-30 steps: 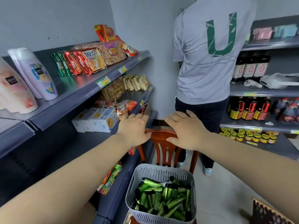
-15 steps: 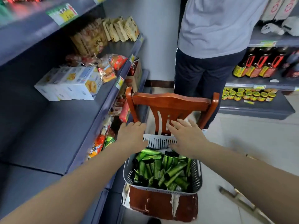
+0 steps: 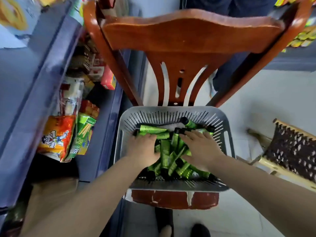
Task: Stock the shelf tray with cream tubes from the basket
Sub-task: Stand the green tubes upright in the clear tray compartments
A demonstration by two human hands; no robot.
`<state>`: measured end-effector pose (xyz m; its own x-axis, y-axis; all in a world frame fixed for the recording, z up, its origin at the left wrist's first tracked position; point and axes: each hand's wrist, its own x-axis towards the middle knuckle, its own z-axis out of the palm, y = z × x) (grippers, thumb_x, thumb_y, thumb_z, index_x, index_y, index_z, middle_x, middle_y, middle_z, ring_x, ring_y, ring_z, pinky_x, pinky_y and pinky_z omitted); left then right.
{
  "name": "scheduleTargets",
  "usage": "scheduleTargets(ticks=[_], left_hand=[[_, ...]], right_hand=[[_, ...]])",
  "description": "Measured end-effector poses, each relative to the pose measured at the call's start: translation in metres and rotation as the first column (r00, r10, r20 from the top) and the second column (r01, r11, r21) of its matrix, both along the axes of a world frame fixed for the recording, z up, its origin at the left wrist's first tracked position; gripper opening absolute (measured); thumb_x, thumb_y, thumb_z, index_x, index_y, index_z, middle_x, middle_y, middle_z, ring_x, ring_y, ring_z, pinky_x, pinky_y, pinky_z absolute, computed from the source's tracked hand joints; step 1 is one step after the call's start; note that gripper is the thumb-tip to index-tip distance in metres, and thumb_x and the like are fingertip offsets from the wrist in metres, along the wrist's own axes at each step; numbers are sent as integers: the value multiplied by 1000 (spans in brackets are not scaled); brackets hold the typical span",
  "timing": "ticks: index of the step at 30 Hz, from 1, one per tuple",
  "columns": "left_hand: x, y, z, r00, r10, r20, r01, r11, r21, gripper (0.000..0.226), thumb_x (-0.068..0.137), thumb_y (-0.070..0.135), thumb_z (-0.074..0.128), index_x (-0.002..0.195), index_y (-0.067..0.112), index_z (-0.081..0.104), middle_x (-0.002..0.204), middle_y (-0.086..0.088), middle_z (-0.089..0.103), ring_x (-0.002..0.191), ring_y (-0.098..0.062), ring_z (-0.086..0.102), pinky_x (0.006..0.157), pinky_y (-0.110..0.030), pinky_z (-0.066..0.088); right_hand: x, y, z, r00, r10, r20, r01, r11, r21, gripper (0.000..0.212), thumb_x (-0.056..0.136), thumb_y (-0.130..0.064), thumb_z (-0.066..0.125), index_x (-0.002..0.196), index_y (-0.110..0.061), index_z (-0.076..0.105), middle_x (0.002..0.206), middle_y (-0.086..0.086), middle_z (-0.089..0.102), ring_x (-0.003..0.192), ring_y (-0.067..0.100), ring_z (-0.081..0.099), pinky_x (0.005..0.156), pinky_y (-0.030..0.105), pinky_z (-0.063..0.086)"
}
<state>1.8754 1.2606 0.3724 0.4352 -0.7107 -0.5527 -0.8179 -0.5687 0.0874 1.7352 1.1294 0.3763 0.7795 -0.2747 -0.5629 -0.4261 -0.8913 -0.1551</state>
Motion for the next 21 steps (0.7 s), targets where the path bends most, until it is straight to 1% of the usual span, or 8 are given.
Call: scheduleTargets(ticks=[4, 7, 9, 11, 15, 18, 21], left_hand=[[-3, -5, -47, 998, 10, -63, -8, 999, 32, 59, 87, 48, 52, 138, 21, 38, 136, 1, 48, 121, -23, 49, 99, -39, 37], [-6, -12, -77, 994, 22, -107, -15, 998, 63, 63, 86, 50, 53, 140, 21, 38, 135, 0, 49, 118, -23, 52, 97, -41, 42], [-10, -17, -94, 989, 52, -139, -40, 995, 90, 63, 86, 49, 55, 140, 20, 36, 135, -1, 49, 117, -24, 52, 96, -41, 42], [-16, -21, -107, 985, 77, -156, -61, 993, 105, 64, 86, 46, 57, 140, 19, 35, 137, -3, 44, 116, -26, 52, 94, -40, 43], [-27, -28, -124, 957, 218, -191, -210, 976, 63, 62, 84, 37, 65, 135, 16, 37, 140, -8, 34, 109, -29, 55, 77, -37, 49], [-32, -31, -132, 922, 312, -229, -312, 949, 40, 67, 81, 33, 69, 135, 16, 33, 137, -9, 32, 107, -32, 55, 75, -37, 51], [-37, -37, -134, 887, 391, -247, -386, 920, 68, 72, 81, 23, 71, 139, 17, 27, 140, -12, 26, 110, -32, 53, 72, -30, 44]], right_hand=[[-6, 0, -47, 999, -17, -44, 18, 1000, 21, 72, 92, -48, 46, 150, -25, 9, 158, 0, 14, 145, 22, 11, 117, 43, 9], [-8, -2, -78, 996, -19, -88, 22, 999, 36, 73, 91, -44, 50, 150, -25, 11, 157, 0, 15, 145, 23, 11, 117, 44, 10], [-9, -2, -94, 994, 0, -106, 3, 1000, 28, 69, 91, -42, 50, 149, -24, 17, 155, 1, 21, 144, 23, 16, 116, 43, 13], [-11, -1, -108, 994, 31, -108, -30, 999, 11, 61, 91, -37, 50, 145, -23, 26, 149, 2, 31, 140, 24, 24, 113, 42, 17], [-8, 4, -124, 997, 55, -59, -56, 998, -18, 53, 90, -26, 52, 140, -21, 34, 139, 3, 40, 132, 25, 32, 108, 39, 25], [-5, 5, -131, 999, 32, -18, -32, 999, -15, 50, 90, -26, 55, 136, -21, 37, 133, 3, 44, 128, 25, 36, 105, 38, 28], [-5, 2, -132, 999, 45, 7, -45, 999, -6, 51, 89, -28, 56, 136, -23, 38, 131, 2, 45, 126, 25, 37, 102, 37, 30]])
